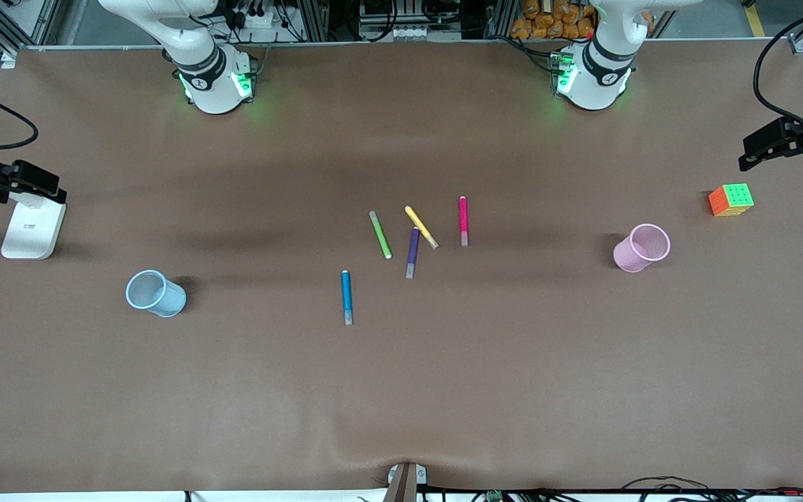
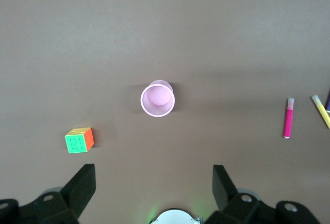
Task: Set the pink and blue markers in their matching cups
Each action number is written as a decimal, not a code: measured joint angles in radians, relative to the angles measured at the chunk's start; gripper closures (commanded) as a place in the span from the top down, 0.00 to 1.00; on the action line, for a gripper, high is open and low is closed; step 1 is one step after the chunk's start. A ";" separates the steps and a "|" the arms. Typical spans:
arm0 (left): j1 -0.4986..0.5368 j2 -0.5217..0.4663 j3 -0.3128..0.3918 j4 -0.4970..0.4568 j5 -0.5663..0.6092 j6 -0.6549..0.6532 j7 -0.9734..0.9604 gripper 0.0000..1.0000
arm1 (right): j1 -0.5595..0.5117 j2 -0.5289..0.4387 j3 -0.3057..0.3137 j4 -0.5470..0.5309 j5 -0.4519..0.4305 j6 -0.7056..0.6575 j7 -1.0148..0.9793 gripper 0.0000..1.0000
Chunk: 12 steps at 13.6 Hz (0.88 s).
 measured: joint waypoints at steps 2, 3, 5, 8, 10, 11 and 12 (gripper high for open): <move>0.000 0.000 -0.001 0.000 0.000 0.000 0.000 1.00 | 0.000 0.000 0.000 0.006 0.000 -0.012 0.000 1.00; 0.002 0.000 -0.001 0.000 0.000 0.000 0.000 1.00 | 0.000 0.000 0.000 0.007 0.000 -0.014 0.000 1.00; 0.010 0.004 -0.001 0.000 0.000 0.000 0.000 1.00 | 0.000 0.000 0.000 0.008 0.000 -0.016 0.000 1.00; 0.018 0.014 -0.001 0.000 0.000 0.000 0.000 1.00 | 0.000 0.000 0.000 0.008 0.000 -0.017 0.000 1.00; 0.019 0.017 -0.001 0.000 0.000 0.000 0.000 1.00 | 0.000 0.000 0.000 0.008 0.000 -0.017 0.000 1.00; 0.019 0.018 -0.001 0.000 0.000 0.000 0.000 1.00 | 0.000 0.000 0.001 0.008 0.000 -0.018 0.000 1.00; 0.019 0.019 -0.002 0.000 0.000 0.000 0.001 1.00 | 0.000 0.000 0.001 0.008 0.000 -0.019 0.000 1.00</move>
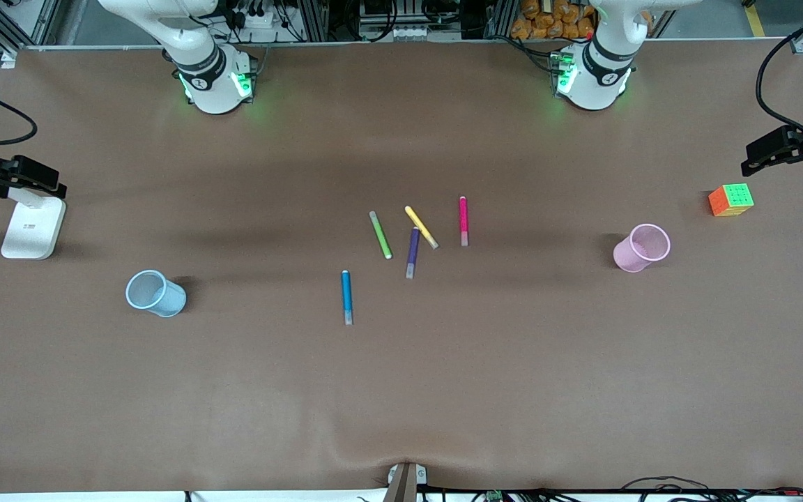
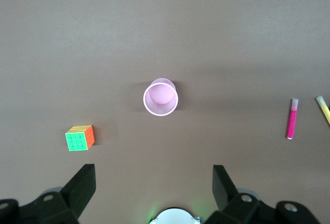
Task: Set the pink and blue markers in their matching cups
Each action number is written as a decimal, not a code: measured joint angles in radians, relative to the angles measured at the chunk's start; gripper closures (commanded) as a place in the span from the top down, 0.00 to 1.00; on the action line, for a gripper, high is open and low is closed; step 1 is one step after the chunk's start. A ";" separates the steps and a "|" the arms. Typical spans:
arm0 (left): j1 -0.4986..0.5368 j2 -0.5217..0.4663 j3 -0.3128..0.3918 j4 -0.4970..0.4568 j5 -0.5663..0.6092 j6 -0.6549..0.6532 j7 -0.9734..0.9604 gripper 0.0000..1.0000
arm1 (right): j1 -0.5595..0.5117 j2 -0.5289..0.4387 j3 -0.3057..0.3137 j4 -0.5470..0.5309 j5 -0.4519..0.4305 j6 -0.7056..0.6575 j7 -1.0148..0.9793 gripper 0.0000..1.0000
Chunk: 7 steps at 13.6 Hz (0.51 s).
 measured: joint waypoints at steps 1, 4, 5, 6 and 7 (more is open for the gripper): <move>0.000 0.002 -0.002 0.000 0.000 0.000 0.001 1.00 | 0.000 0.000 0.000 0.000 0.000 -0.004 0.000 1.00; -0.017 0.008 -0.013 0.000 0.000 0.000 0.001 1.00 | 0.000 0.000 0.000 0.000 0.000 -0.011 0.000 1.00; -0.023 0.011 -0.016 0.000 0.000 0.000 0.001 1.00 | 0.000 0.000 0.000 0.000 0.000 -0.012 0.000 1.00; -0.026 0.017 -0.018 0.000 0.000 0.000 0.001 1.00 | 0.000 0.000 0.000 0.000 0.000 -0.012 0.000 1.00; -0.026 0.024 -0.019 -0.001 -0.001 0.000 0.001 1.00 | 0.000 0.000 0.000 0.000 0.000 -0.012 0.000 1.00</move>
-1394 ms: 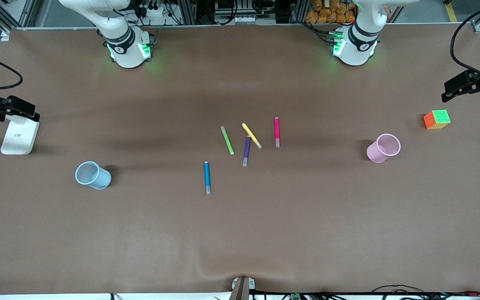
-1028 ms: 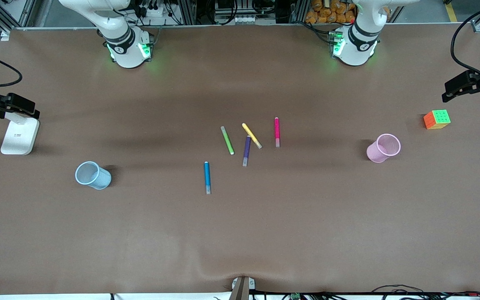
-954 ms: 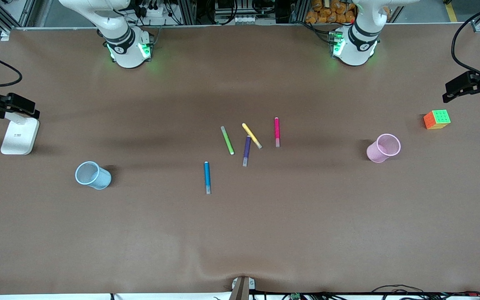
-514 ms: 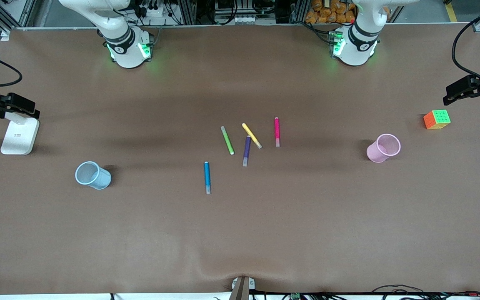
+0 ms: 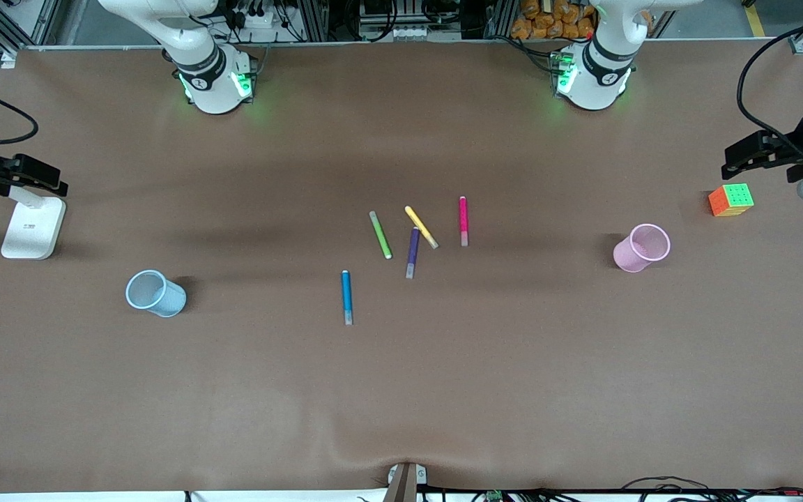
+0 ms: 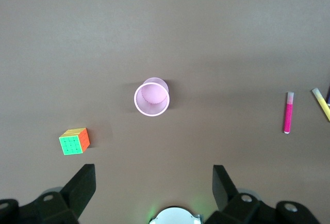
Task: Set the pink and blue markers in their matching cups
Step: 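Move the left gripper toward the pink marker while the right gripper reaches the blue marker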
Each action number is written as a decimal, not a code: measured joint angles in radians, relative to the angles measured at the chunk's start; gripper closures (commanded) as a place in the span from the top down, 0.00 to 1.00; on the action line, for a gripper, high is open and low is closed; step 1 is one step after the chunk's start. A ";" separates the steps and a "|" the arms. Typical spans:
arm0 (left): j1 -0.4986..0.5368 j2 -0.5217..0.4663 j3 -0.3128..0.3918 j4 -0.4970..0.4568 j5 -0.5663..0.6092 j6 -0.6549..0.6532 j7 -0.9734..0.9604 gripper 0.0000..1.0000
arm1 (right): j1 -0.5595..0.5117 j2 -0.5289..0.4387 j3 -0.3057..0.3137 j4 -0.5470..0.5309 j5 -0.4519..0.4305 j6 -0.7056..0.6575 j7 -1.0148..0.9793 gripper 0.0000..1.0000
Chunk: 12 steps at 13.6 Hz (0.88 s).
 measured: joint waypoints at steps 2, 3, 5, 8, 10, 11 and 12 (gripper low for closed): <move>-0.001 0.021 0.000 -0.001 0.000 0.000 0.000 1.00 | 0.000 0.000 0.000 0.000 0.000 -0.001 0.000 1.00; -0.003 0.036 -0.001 -0.001 -0.001 0.001 0.000 1.00 | 0.000 0.000 0.000 0.000 0.000 -0.001 0.000 1.00; -0.005 0.069 -0.012 -0.001 -0.008 0.005 0.000 1.00 | 0.000 0.000 0.000 0.000 0.000 -0.001 0.000 1.00; -0.007 0.097 -0.045 -0.001 -0.012 0.006 -0.002 1.00 | 0.000 0.000 0.000 0.000 0.000 -0.001 0.000 1.00; -0.010 0.108 -0.067 -0.002 -0.013 0.005 -0.015 1.00 | 0.000 0.000 0.000 0.000 0.000 -0.001 0.000 1.00; -0.010 0.115 -0.082 -0.002 -0.013 0.005 -0.042 1.00 | 0.000 0.000 0.000 0.000 0.000 -0.002 0.000 1.00; -0.011 0.123 -0.098 -0.003 -0.013 0.004 -0.083 1.00 | 0.000 0.000 0.000 0.000 0.000 -0.002 0.000 1.00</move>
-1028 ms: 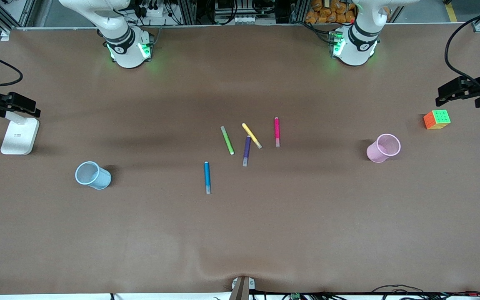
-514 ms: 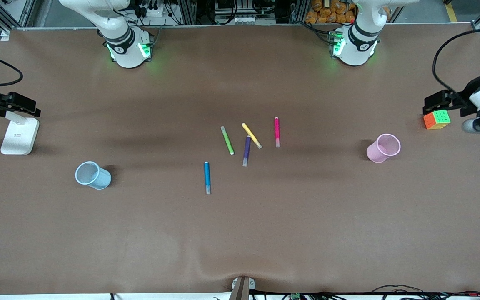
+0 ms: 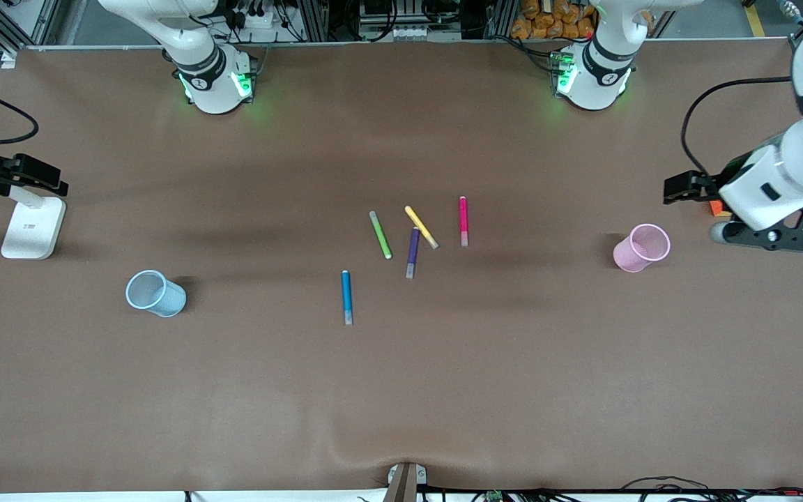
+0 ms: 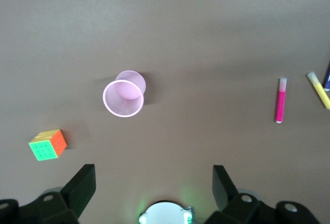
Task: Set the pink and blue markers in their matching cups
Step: 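Move the left gripper toward the pink marker while the right gripper reaches the blue marker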
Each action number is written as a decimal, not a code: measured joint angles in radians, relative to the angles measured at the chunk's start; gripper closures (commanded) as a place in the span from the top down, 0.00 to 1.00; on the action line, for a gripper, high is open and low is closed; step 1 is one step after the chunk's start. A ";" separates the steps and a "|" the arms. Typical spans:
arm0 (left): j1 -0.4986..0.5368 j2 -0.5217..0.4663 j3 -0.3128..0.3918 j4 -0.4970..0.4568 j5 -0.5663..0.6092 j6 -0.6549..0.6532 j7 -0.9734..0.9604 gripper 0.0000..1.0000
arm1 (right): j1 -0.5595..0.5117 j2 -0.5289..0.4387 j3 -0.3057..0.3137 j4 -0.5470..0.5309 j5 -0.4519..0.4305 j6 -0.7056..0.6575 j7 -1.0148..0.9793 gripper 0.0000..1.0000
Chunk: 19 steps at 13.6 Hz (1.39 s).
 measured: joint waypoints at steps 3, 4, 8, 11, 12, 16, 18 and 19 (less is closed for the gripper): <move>-0.003 0.028 -0.053 -0.001 0.000 0.000 -0.085 1.00 | 0.004 0.000 0.001 -0.001 0.000 0.001 0.001 1.00; -0.004 0.035 -0.062 -0.001 0.000 0.000 -0.098 1.00 | 0.008 0.001 0.002 -0.002 0.001 0.005 0.004 1.00; -0.020 0.069 -0.076 -0.002 -0.001 0.012 -0.152 1.00 | 0.063 0.019 0.011 -0.016 0.009 0.040 0.077 1.00; -0.075 0.110 -0.079 -0.004 -0.002 0.046 -0.239 1.00 | 0.109 0.068 0.053 -0.047 0.034 0.129 0.188 1.00; -0.089 0.122 -0.080 -0.008 -0.002 0.061 -0.266 1.00 | 0.114 0.094 0.084 -0.054 0.036 0.161 0.218 1.00; -0.141 0.147 -0.082 -0.064 -0.003 0.140 -0.344 1.00 | 0.123 0.185 0.164 -0.060 0.037 0.253 0.289 1.00; -0.173 0.148 -0.084 -0.108 -0.003 0.186 -0.380 1.00 | 0.123 0.212 0.175 -0.060 0.038 0.277 0.290 1.00; -0.186 0.150 -0.085 -0.133 -0.003 0.212 -0.394 1.00 | 0.121 0.224 0.186 -0.060 0.038 0.289 0.290 1.00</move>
